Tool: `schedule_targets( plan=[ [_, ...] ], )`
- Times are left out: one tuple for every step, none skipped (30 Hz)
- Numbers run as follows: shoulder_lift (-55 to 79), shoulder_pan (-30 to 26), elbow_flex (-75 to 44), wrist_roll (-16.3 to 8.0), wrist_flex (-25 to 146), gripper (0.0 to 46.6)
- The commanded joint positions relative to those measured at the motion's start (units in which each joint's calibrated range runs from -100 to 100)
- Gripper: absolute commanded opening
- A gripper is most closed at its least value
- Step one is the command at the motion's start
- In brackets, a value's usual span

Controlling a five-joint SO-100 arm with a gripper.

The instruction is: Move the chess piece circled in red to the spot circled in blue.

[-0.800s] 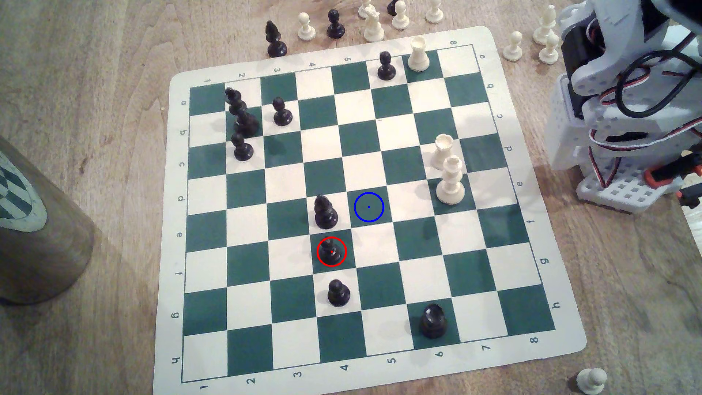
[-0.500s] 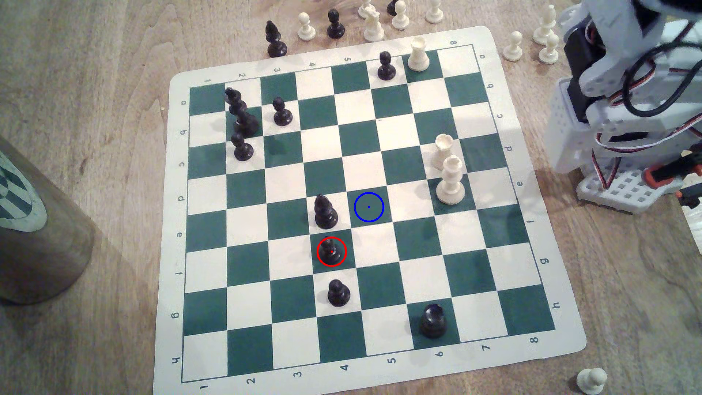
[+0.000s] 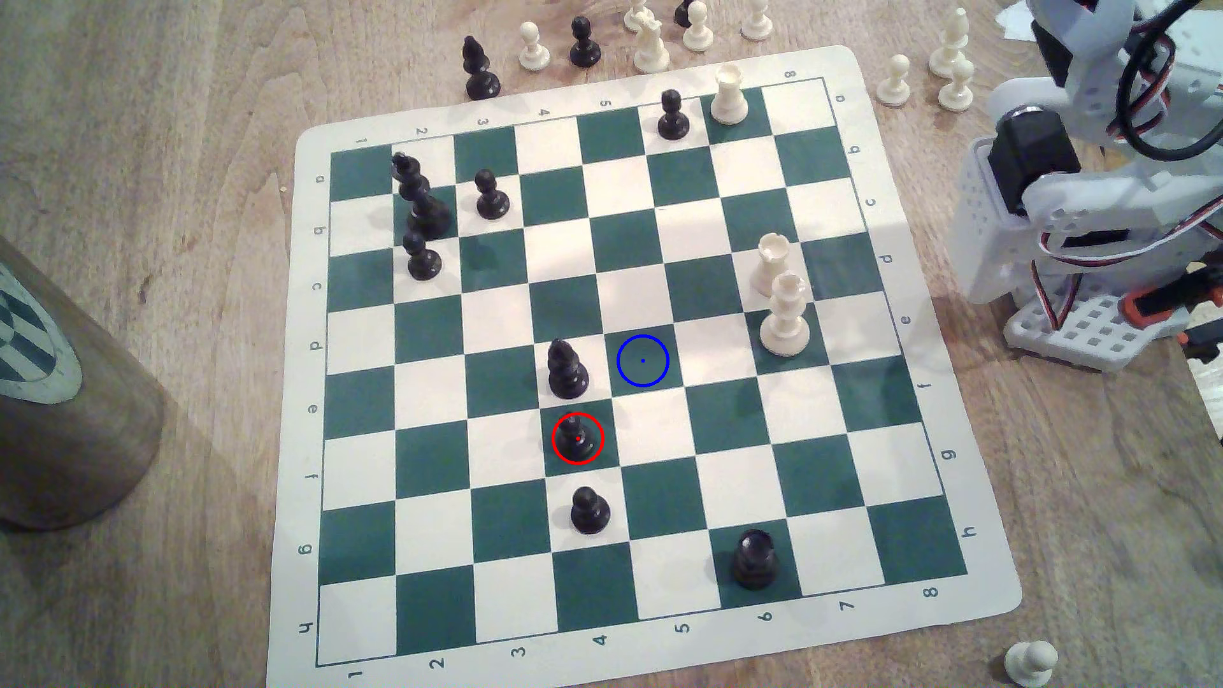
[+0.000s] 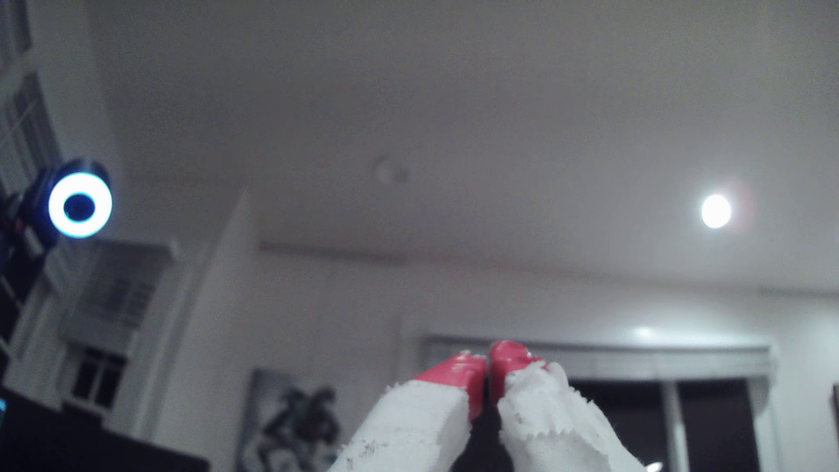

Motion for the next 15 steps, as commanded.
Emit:
schedule_targets(
  plan=[
    [-0.2, -0.4, -6.5, -0.2, 9.3, 0.2],
    [-0.2, -0.4, -7.4, -0.3, 13.1, 0.2],
    [-0.2, -0.4, -7.9, -0.4, 15.4, 0.2],
    [-0.2, -0.4, -8.4, -0.8, 17.4, 0.2],
    [-0.2, -0.4, -9.2, -0.9, 19.9, 0.2],
    [-0.2, -0.4, -11.8, -1.7, 26.9, 0.2],
    [-0.2, -0.4, -13.0, -1.8, 31.0, 0.2],
    [-0.2, -0.4, -14.2, -1.8, 34.7, 0.2],
    [-0.2, -0.4, -15.0, -1.9, 37.4, 0.7],
    [-0.2, -0.6, -15.4, -4.4, 38.9, 2.9],
    [-0.2, -1.1, -15.6, -5.5, 39.6, 2.4],
    [-0.2, -1.7, -16.3, -5.6, 41.9, 2.1],
    [-0.2, -2.1, -16.7, -5.9, 43.6, 2.1],
    [-0.2, -2.5, -17.0, -6.4, 45.4, 1.5],
    [-0.1, -3.5, -17.5, -6.3, 50.5, 0.3]
  ],
)
